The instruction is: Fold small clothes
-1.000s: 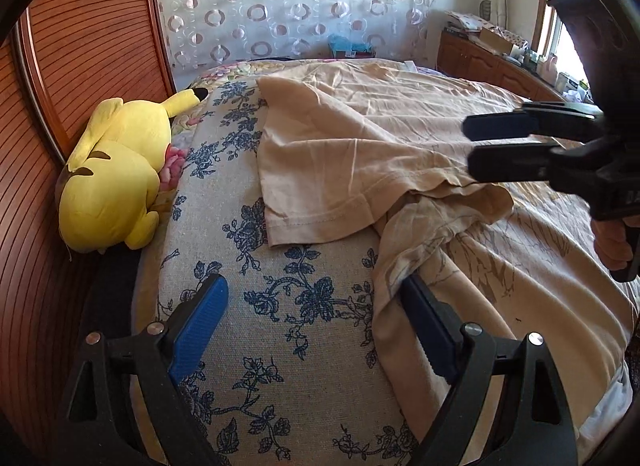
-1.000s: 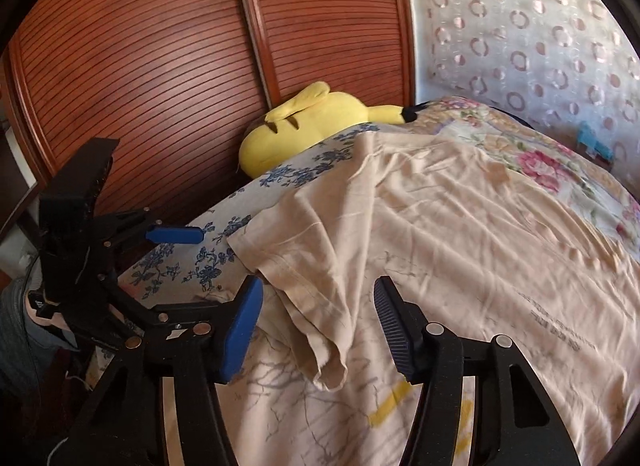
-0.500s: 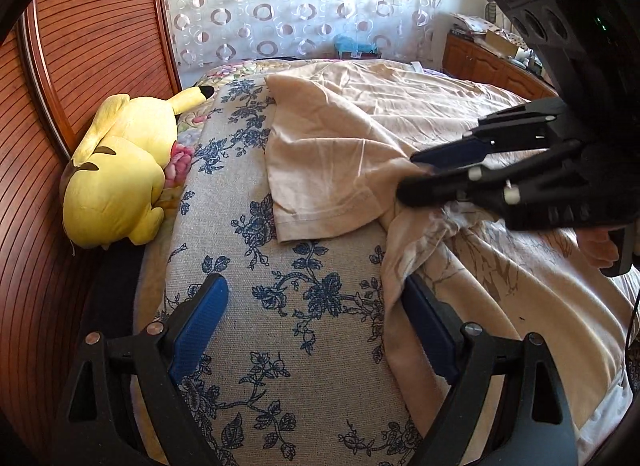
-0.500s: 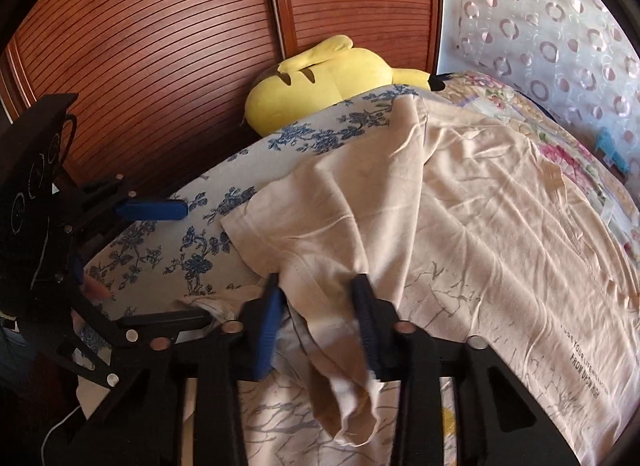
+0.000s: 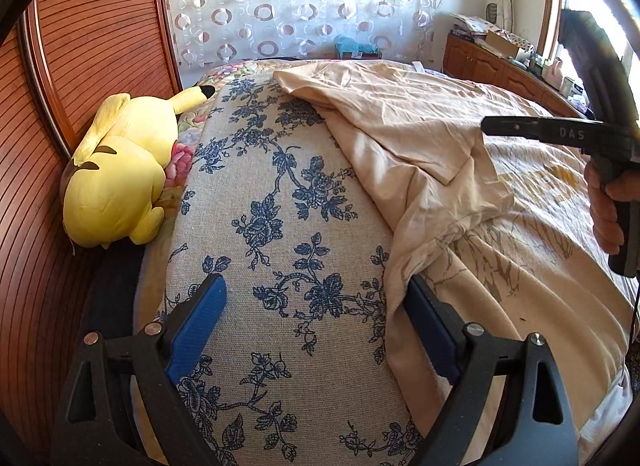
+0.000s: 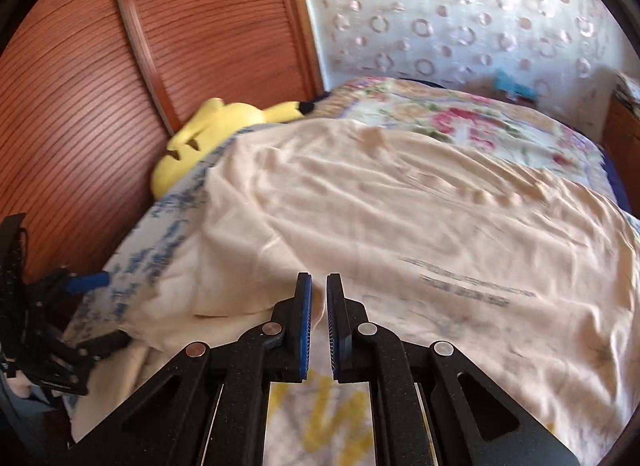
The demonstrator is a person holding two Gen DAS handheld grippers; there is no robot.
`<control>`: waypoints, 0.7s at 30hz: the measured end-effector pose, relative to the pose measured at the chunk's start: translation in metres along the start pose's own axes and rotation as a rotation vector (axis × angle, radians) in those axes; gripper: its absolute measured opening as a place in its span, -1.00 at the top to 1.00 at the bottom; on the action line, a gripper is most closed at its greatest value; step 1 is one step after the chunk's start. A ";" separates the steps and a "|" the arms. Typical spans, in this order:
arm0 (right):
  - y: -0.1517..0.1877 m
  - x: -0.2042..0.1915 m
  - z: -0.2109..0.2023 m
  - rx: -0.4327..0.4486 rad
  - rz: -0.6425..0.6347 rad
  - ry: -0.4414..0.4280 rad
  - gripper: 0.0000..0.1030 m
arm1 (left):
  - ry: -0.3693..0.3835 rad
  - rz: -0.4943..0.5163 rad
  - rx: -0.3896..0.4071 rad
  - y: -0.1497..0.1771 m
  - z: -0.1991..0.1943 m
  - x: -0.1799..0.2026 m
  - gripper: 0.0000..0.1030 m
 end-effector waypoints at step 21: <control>-0.008 -0.098 0.071 -0.061 -0.267 -0.163 0.27 | 0.016 -0.088 0.158 -0.029 -0.050 -0.002 -0.75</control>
Point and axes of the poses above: each gripper's, at about its wrist camera, not at the fingertips, and z roughly the way its jaws point, x to its right, y to its underside, the point moved 9 cm from there along z, roughly the way its jaws point, and after that the axes turned 6 degrees about -z, right-handed, at the moved point
